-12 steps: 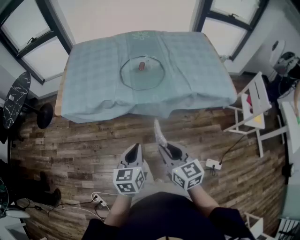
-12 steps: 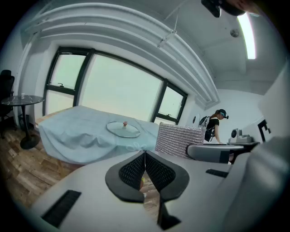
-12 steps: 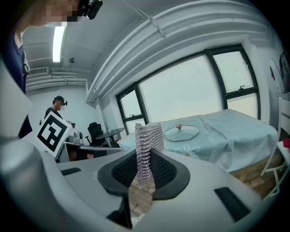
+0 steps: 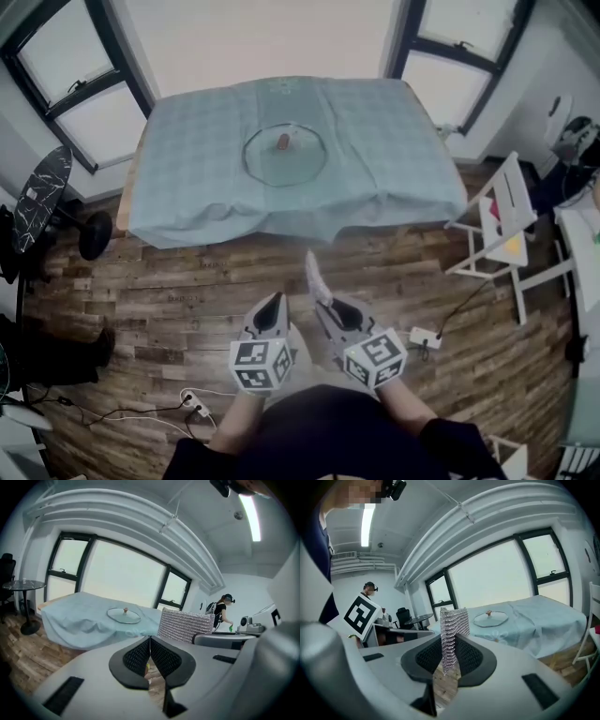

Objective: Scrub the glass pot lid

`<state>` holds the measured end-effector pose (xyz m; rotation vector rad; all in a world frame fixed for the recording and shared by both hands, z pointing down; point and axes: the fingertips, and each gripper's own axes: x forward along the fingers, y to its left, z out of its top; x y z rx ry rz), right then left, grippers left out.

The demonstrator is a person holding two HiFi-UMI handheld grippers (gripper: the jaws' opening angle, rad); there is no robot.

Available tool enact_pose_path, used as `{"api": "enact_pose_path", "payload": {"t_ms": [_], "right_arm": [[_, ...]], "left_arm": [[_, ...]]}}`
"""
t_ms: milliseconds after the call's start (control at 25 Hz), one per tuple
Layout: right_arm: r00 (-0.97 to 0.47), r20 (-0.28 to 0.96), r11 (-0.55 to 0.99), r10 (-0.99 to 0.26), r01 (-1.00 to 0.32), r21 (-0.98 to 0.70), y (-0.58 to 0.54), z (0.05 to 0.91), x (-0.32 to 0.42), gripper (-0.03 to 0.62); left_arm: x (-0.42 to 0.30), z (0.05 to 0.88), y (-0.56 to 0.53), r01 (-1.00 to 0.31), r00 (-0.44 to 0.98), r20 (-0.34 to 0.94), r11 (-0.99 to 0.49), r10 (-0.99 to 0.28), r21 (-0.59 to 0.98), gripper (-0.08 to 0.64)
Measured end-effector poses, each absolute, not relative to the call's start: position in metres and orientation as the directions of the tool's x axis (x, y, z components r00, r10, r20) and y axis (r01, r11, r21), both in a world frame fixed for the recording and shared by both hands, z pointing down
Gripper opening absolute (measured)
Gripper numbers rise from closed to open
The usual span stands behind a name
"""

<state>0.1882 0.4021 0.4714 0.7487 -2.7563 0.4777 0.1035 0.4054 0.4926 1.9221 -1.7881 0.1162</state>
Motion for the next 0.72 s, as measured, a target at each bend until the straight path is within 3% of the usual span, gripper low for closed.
{"api": "enact_pose_path", "payload": {"t_ms": [720], "right_arm": [[-0.833,0.301,0.775,-0.463,-0.546,-0.318,0.337,0.471,0.155,0.078]], "left_arm": [[0.066,0.502,0.334,-0.949,0.174,0.411,-0.041,-0.895,0.312,0.003]]}}
